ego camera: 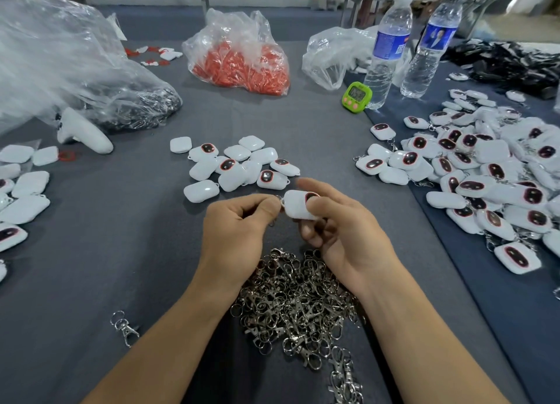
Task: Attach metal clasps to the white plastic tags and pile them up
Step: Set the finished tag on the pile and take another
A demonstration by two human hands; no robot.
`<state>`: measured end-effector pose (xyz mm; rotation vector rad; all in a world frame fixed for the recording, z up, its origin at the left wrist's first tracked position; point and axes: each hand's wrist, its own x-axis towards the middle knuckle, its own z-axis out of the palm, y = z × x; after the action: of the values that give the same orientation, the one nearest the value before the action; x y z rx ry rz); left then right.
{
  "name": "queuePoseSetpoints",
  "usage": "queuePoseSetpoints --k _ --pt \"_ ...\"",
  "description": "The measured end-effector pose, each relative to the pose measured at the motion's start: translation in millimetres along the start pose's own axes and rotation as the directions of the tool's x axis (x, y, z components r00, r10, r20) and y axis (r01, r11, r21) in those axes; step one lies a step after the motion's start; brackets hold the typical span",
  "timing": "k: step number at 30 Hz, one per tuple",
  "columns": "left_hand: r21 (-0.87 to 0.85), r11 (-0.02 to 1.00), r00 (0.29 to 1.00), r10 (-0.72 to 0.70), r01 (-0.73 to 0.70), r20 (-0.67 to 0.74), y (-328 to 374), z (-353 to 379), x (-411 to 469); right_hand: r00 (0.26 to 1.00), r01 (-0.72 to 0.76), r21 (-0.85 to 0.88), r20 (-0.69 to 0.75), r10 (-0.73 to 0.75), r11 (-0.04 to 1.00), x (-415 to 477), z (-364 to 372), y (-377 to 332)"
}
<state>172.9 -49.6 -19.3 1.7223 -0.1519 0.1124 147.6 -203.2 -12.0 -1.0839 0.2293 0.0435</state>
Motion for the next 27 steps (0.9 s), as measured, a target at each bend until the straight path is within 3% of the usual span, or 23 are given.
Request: queuePoseSetpoints --k 2,5,7,10,12,14,15,21,27 --pt "0.207 0.967 0.985 0.162 -0.147 -0.054 -3 -4 -1 0.995 0.008 -0.095 0.102 0.001 0.995 -2 0 0" --pt "0.611 0.702 0.900 0.435 -0.367 0.041 -4 -9 -5 0.998 -0.008 -0.295 0.054 0.026 0.955 -1 2 0" --pt "0.656 0.622 0.873 0.472 -0.427 0.119 -4 -10 -4 0.999 -0.026 -0.356 0.024 0.037 0.934 0 0 0" --pt "0.571 0.740 0.921 0.382 -0.356 0.078 -3 -11 -2 1.000 0.010 -0.307 0.018 -0.004 0.952 -1 -5 -7" --pt "0.530 0.809 0.957 0.291 -0.254 0.015 -5 -14 1 0.996 0.092 0.046 -0.019 -0.091 0.995 0 -13 -16" --pt "0.571 0.796 0.966 0.258 -0.200 -0.021 -6 -15 2 0.984 0.177 0.440 -0.072 -0.162 0.880 -1 -25 -25" --pt "0.608 0.771 0.962 0.269 -0.190 -0.041 -6 -15 3 0.982 0.188 0.525 -0.092 -0.164 0.830 -1 -29 -28" --pt "0.731 0.677 0.946 0.285 -0.085 -0.154 -10 -22 11 0.984 0.176 0.468 -0.107 -0.143 0.866 0 -20 -24" --pt "0.763 0.639 0.987 0.036 0.096 -0.154 -18 -44 28 0.985 0.170 0.393 -0.083 -0.149 0.904 1 -18 -20"
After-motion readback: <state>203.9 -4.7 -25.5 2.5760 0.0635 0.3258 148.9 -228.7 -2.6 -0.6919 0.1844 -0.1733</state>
